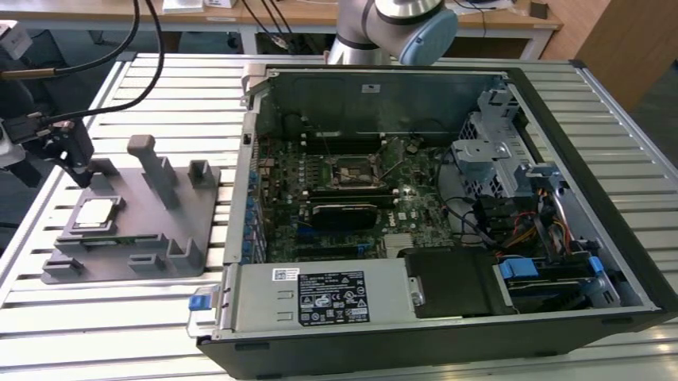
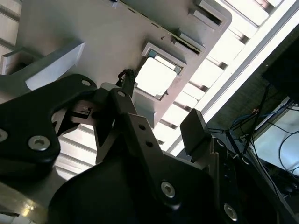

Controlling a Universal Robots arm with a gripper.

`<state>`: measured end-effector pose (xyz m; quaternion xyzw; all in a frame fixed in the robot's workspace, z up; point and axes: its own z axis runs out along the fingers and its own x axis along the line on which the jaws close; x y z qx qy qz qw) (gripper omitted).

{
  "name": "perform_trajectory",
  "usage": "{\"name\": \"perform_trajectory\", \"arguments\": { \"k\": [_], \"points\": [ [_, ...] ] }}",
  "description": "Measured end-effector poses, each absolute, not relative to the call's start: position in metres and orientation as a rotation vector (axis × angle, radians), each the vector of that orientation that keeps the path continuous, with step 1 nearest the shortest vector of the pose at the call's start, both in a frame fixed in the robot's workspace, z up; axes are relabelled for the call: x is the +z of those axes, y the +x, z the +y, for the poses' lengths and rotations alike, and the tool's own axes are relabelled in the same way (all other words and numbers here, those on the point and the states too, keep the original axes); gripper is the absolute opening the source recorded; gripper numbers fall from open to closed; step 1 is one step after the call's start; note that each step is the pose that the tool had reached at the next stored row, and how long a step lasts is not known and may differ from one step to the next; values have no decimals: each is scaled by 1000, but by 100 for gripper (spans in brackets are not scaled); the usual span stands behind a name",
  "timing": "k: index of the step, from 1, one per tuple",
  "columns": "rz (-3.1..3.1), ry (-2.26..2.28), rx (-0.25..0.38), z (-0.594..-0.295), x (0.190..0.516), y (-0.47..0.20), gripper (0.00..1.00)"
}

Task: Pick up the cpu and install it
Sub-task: 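Pick up the cpu and move it towards the insertion slot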

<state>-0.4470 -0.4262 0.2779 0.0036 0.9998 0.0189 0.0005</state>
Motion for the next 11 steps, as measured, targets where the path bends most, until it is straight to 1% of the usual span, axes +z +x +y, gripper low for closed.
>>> {"name": "perform_trajectory", "arguments": {
  "k": [1, 11],
  "points": [
    [3140, 11, 59, -426, 277, -447, 66],
    [3140, 32, 57, -426, 262, -447, 66]
  ]
}}
